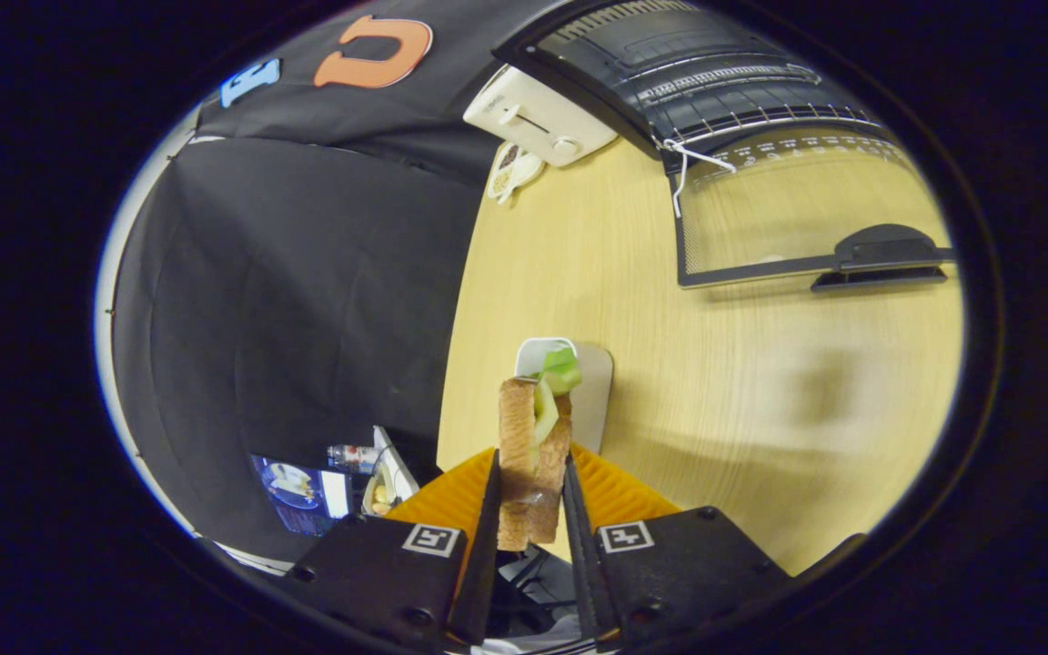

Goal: Open the toaster oven, put the food inside, and close the toaster oven door.

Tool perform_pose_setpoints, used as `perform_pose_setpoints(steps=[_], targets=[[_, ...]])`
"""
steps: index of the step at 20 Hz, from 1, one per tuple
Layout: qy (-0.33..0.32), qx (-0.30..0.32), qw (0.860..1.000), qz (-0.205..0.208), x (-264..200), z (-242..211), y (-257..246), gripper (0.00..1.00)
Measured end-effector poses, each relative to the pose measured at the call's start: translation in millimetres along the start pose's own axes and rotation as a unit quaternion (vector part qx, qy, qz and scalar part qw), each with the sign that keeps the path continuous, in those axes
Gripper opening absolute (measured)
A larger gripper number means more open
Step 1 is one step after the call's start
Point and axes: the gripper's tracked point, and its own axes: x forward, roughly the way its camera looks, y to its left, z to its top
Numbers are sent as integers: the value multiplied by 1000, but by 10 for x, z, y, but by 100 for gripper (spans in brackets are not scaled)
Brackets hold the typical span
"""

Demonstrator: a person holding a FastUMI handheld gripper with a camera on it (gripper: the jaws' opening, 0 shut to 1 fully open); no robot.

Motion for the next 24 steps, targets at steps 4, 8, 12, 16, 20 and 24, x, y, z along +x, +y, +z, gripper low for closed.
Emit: perform_pose_setpoints(steps=[4,8,12,16,20,24], targets=[[-15,-14,999,30,-95,9,132,41],[-39,-22,995,88,-279,64,316,38],[-63,2,987,149,-488,189,410,36],[-133,25,976,170,-727,506,264,36],[-227,81,958,158,-902,973,-148,35],[-321,125,925,161,-1121,1329,-452,35]])
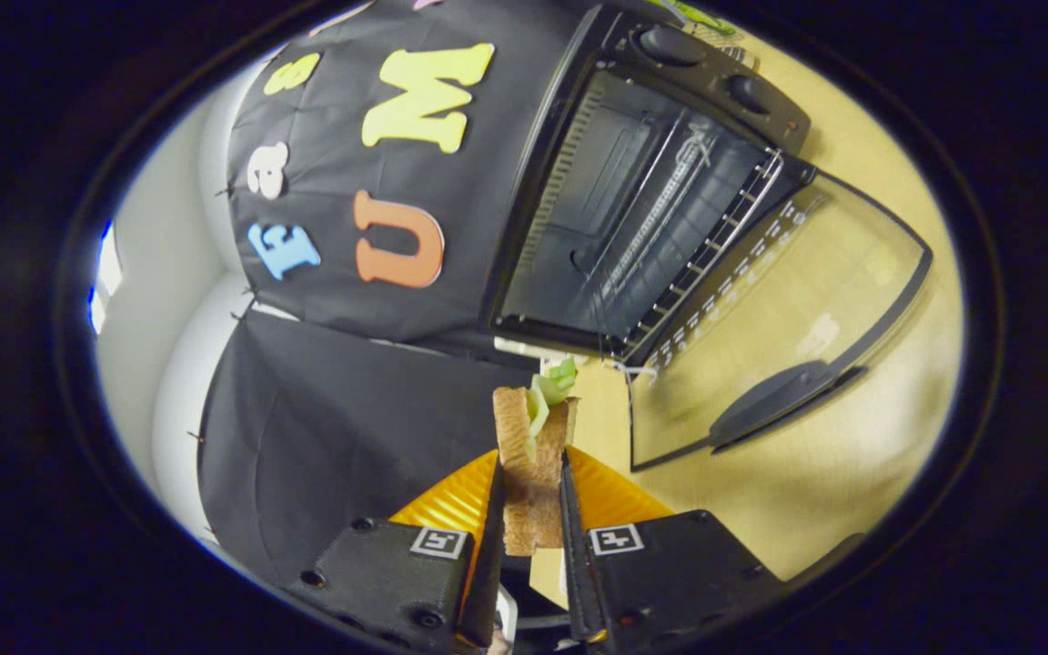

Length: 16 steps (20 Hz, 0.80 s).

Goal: Open the toaster oven, put the food inside, and close the toaster oven door.

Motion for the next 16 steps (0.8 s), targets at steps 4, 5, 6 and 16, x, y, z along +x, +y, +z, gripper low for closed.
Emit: perform_pose_setpoints(steps=[4,5,6,16], targets=[[-117,21,993,-21,-40,553,-245,35],[-141,26,989,-28,-56,658,-324,35],[-162,31,986,-33,-83,739,-351,35],[-284,15,956,-73,71,1379,-556,35]])
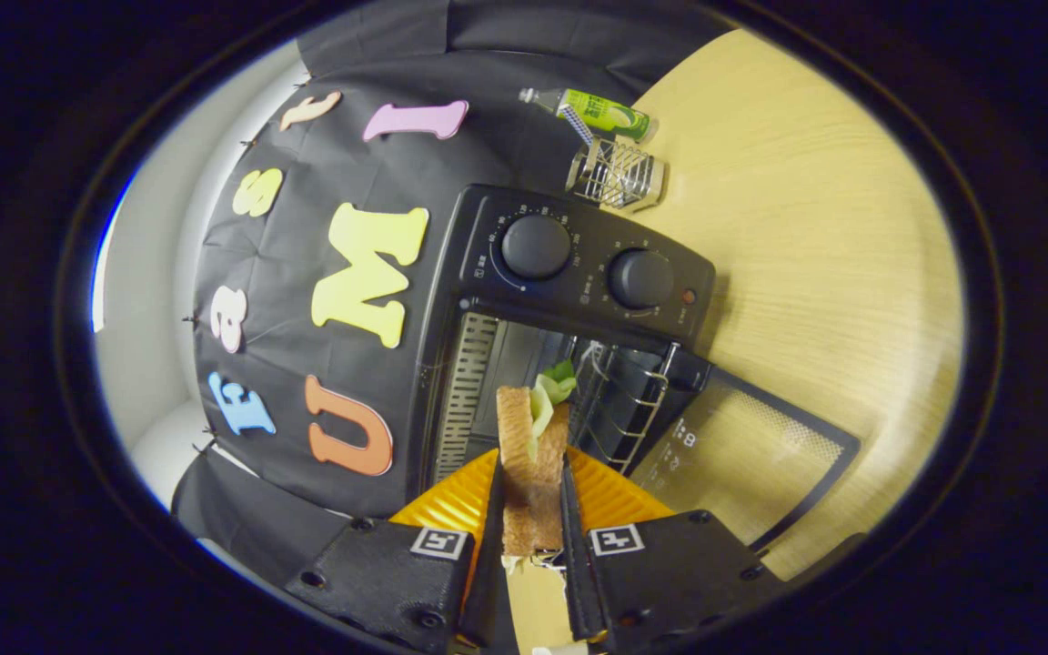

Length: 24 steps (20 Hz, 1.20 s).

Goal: Open the toaster oven, put the food inside, and close the toaster oven door.

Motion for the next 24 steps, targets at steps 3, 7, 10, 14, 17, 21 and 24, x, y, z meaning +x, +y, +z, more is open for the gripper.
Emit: perform_pose_setpoints(steps=[3,7,10,14,17,21,24], targets=[[-4,-39,999,-16,190,49,-59,36],[11,-63,997,-33,425,61,-85,36],[31,-79,996,-40,552,33,-124,38],[45,-175,981,-68,605,29,-147,51],[51,-269,958,-82,635,-54,-129,67],[58,-402,908,-105,667,-156,-117,89],[60,-447,883,-131,642,-205,-157,100]])
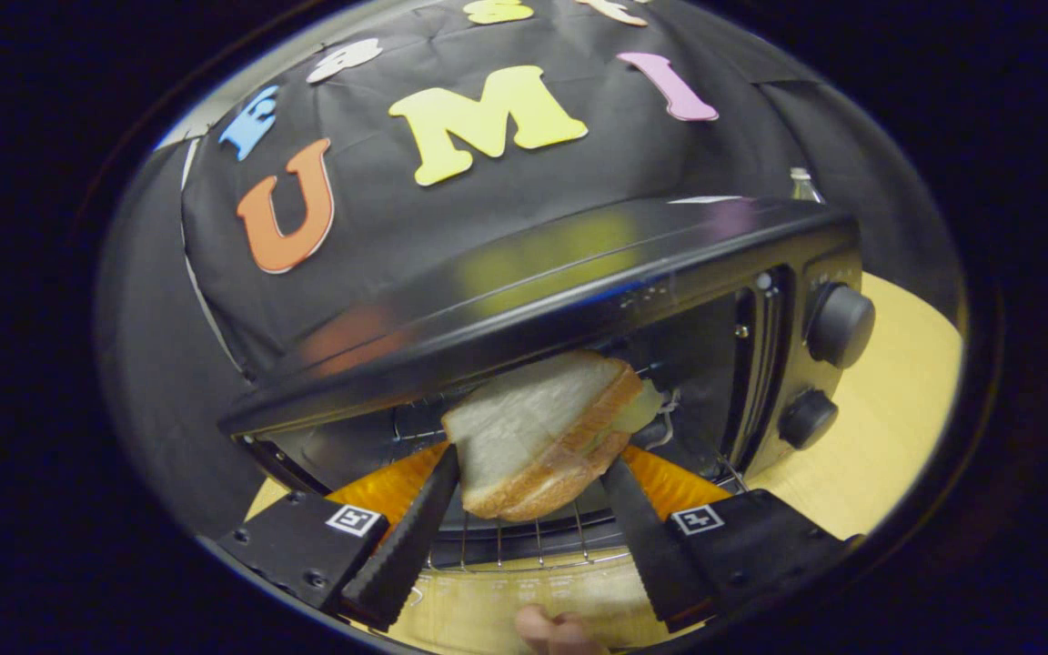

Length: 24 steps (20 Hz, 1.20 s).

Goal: Open the toaster oven, put the food inside, and close the toaster oven door.

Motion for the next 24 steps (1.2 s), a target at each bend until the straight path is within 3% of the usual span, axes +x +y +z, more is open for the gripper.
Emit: perform_pose_setpoints(steps=[5,7,9,14,24], targets=[[30,-81,996,-35,-34,-149,21,100],[44,-134,989,-39,-39,-280,62,100],[31,-173,982,-69,-98,-281,2,100],[94,-150,983,-55,-403,-490,-14,99],[125,-131,981,-69,-1278,-836,-122,100]])
